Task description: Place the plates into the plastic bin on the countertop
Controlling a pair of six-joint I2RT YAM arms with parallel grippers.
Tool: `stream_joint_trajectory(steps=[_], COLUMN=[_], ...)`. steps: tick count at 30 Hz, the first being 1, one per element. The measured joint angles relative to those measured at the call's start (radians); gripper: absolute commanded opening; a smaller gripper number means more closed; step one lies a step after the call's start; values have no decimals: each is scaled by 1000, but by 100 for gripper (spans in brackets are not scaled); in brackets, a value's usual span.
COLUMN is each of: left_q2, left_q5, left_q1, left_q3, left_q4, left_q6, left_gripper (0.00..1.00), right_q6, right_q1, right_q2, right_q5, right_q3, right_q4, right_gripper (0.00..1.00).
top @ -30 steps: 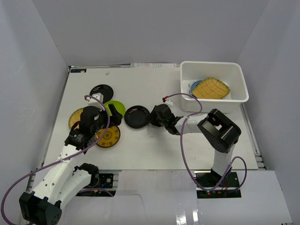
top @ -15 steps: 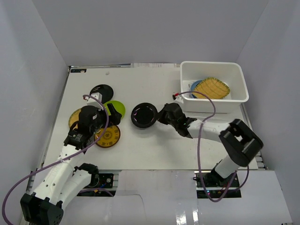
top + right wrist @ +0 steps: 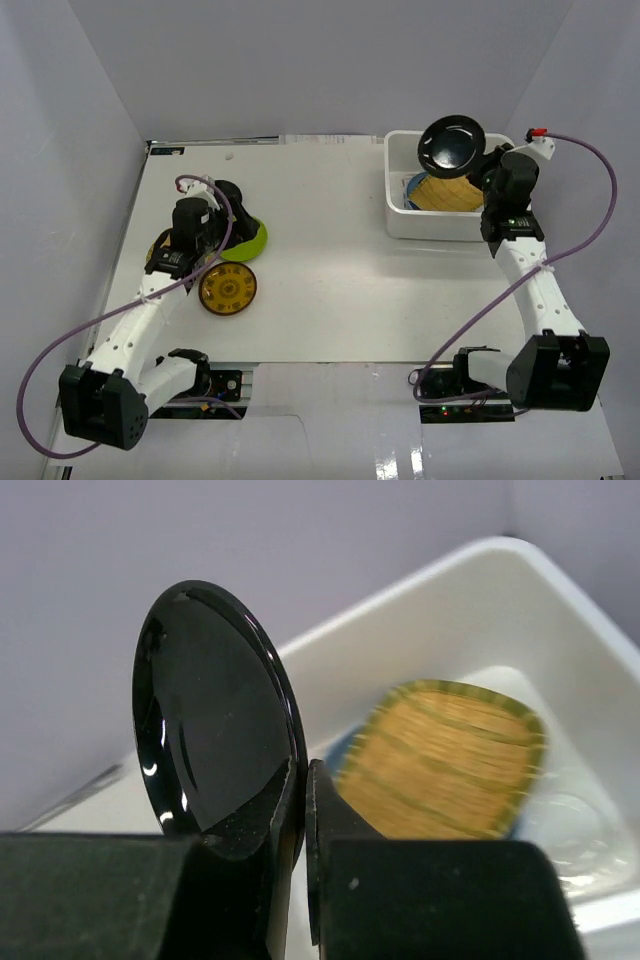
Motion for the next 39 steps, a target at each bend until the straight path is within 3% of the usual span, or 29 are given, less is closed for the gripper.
stream_joint_trajectory(steps=[5, 12, 15, 16, 19, 20, 23, 30, 37, 39], left_q2=[177, 476, 595, 628, 723, 748, 820, 957, 1053, 1075], left_q5=[-44, -60, -65, -67, -66, -62, -12, 139, 248, 264], left_q1=[55, 192, 255, 272, 337, 359, 428, 531, 539, 539], left_q3=[117, 304, 363, 377, 415, 422, 450, 508, 592, 611], left_q4=[37, 53, 51, 51, 51, 51, 52, 103, 163, 174], left_q6=[-40, -63, -64, -64, -66, -66, -71, -66, -53, -48], left_gripper=[98, 95, 92, 91, 87, 86, 83, 78, 69, 62], right_q6=[-31, -56, -56, -55, -61, -62, -59, -39, -30, -30], right_q1=[-164, -214, -217, -217, -217, -217, -217, -174, 48, 101], right_q2=[168, 333, 352, 355, 356, 355, 331, 116, 8, 8], right_q5=[-40, -64, -84, -92, -137, -151, -239, -447, -544, -551], right_q3=[0, 7, 22, 30, 51, 54, 55, -16, -154, -186], right_q4=[-93, -152, -150, -150, -148, -147, -149, -82, 6, 9], right_gripper=[8, 9, 36, 52, 73, 74, 75, 66, 60, 59])
